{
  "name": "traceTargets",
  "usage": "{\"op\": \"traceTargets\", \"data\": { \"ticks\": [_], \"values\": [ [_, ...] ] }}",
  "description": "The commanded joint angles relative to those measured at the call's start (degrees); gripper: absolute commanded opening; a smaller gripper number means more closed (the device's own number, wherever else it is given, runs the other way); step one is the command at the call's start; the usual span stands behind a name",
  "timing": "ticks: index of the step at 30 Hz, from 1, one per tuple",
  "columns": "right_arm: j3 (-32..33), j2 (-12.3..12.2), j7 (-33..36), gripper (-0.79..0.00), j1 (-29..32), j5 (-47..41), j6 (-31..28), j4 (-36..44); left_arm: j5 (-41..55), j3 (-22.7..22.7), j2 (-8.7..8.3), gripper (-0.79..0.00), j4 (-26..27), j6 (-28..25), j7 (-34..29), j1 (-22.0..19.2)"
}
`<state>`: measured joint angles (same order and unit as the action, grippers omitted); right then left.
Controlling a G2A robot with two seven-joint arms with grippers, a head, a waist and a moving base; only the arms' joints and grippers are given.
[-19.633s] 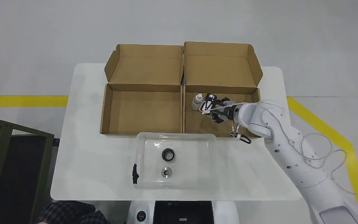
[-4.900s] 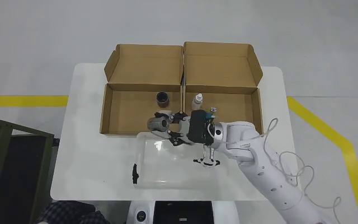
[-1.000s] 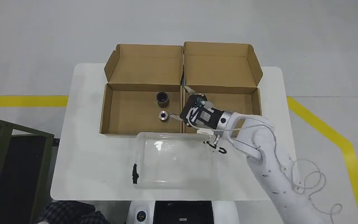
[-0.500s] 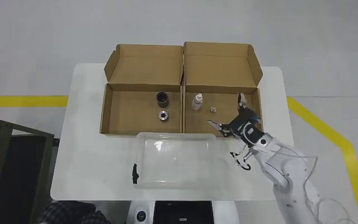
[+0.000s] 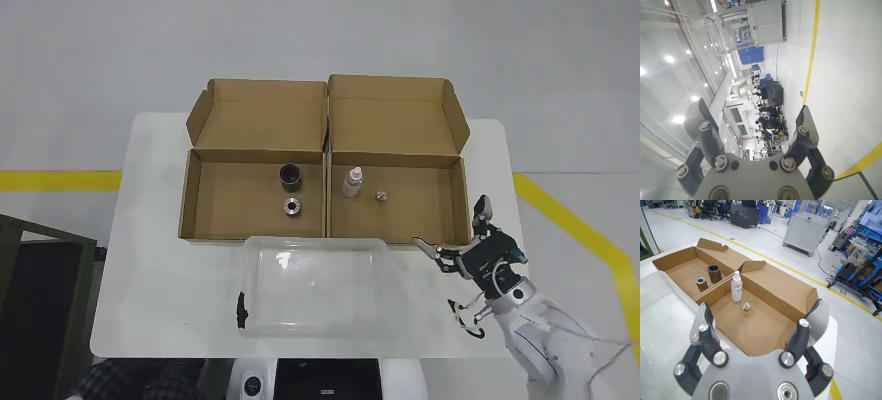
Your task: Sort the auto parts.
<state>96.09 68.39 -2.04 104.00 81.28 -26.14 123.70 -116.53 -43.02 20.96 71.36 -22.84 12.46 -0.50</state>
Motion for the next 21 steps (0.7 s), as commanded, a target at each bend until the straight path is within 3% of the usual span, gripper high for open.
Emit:
{"op": "traceTargets", "data": {
  "ticks": [1,8,21],
  "values": [
    [1.1,-0.1,-0.8,0.000,1.6,0.1,0.1,0.5,0.0,0.0,0.00,0.000,0.0,0.0,0.0,0.0],
    [2.4,-0.1,-2.8,0.000,4.9,0.3,0.6,0.5,0.0,0.0,0.00,0.000,0.0,0.0,0.0,0.0],
    [2.4,-0.2,-3.0,0.000,5.3,0.3,0.1,0.2,0.0,0.0,0.00,-0.001,0.0,0.0,0.0,0.0]
  ]
}}
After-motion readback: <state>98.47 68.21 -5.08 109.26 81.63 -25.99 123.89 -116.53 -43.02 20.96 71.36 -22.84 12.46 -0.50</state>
